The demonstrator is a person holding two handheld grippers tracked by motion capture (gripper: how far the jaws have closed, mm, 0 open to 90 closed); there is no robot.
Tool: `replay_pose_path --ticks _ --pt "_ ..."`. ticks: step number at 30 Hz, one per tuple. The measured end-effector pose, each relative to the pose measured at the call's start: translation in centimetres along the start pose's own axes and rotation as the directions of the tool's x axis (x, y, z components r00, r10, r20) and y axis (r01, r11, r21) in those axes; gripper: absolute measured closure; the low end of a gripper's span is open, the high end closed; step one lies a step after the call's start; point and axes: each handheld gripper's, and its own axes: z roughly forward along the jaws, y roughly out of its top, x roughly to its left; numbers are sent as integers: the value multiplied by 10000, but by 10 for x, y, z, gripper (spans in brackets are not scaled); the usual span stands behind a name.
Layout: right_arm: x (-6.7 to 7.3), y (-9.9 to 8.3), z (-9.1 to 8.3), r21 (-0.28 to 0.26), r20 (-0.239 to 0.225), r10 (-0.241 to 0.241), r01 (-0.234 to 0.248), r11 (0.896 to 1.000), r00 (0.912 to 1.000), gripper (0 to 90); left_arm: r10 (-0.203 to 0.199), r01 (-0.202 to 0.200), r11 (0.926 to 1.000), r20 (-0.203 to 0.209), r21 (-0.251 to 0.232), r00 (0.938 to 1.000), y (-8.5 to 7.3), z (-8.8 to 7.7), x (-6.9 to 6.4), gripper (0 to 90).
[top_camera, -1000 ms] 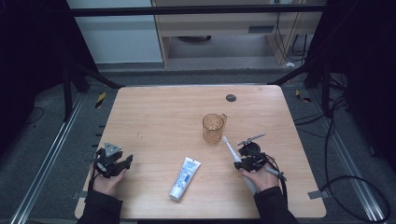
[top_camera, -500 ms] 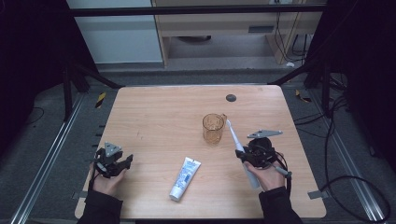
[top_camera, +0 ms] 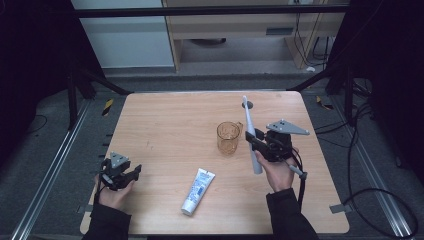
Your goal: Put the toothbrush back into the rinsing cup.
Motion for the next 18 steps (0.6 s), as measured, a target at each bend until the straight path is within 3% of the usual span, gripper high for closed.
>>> replay_pose_path --ticks 5,7,8,12,18 --pt "3 12 7 -971 131 113 -100 9952 9999 673 -39 39 10000 -21 1 10000 -1 0 1 528" --pt "4 14 8 -1127 143 116 -99 9936 9998 673 -59 59 10000 -20 -4 10000 -1 0 1 528" --pt "6 19 11 -1497 162 146 -120 9887 9998 673 -57 57 10000 -22 -22 10000 -1 0 1 528" --pt "8 25 19 -2054 276 137 -77 9786 9995 673 -63 63 10000 -9 -35 10000 -1 0 1 529" --pt "7 31 31 -2599 444 82 36 9656 9990 673 -117 117 9999 -9 -63 9999 -1 0 2 529"
